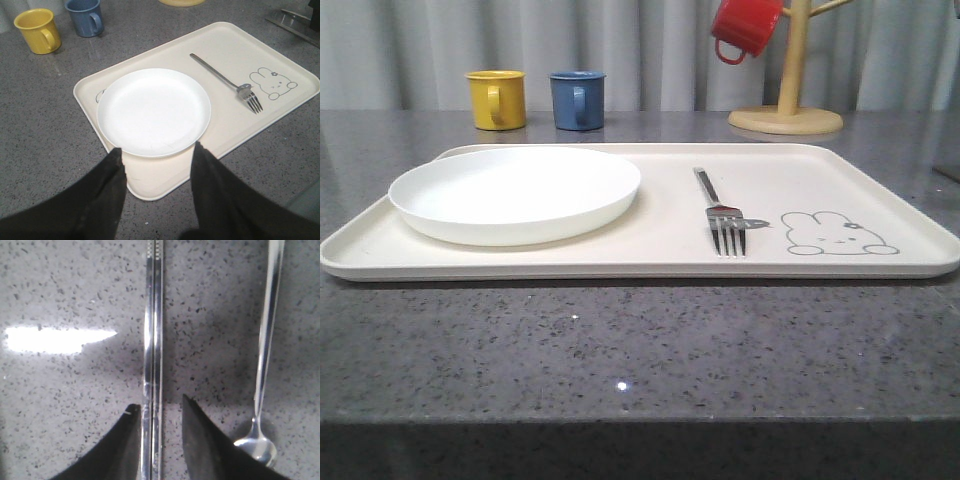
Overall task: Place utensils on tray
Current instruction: 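Grasp the silver chopsticks with the right gripper and lift them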
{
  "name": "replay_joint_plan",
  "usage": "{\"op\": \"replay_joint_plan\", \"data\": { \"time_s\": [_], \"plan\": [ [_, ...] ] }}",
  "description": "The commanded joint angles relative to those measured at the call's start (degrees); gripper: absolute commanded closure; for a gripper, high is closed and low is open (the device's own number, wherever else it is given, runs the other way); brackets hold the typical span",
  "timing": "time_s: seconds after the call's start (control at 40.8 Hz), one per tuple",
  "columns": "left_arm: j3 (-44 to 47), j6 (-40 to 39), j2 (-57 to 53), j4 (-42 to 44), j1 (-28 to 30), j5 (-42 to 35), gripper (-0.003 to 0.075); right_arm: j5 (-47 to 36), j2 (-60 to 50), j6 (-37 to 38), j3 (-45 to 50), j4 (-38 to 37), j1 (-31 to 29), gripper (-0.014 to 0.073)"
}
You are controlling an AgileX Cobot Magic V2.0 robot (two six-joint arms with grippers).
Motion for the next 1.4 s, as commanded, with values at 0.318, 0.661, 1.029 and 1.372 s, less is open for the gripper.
{"op": "replay_joint_plan", "data": {
  "time_s": [0.318,0.661,1.029,1.372],
  "plan": [
    [-1.5,-0.5,0.1,0.2,-0.3,-4.3,0.0427,5.9,0.5,-0.8,-1.2,1.5,0.1,0.0349],
    [-1.5,-0.5,0.1,0.2,-0.3,-4.3,0.0427,5.5,1.7,-0.8,-1.2,1.5,0.1,0.0349],
    [-1.5,-0.5,0.1,0.2,-0.3,-4.3,0.0427,5.7,3.2,-0.8,-1.2,1.5,0.1,0.0401],
    [-1.5,-0.5,0.1,0.2,-0.3,-4.3,0.0427,6.0,2.4,-0.8,-1.3,1.5,0.1,0.0597]
  ]
}}
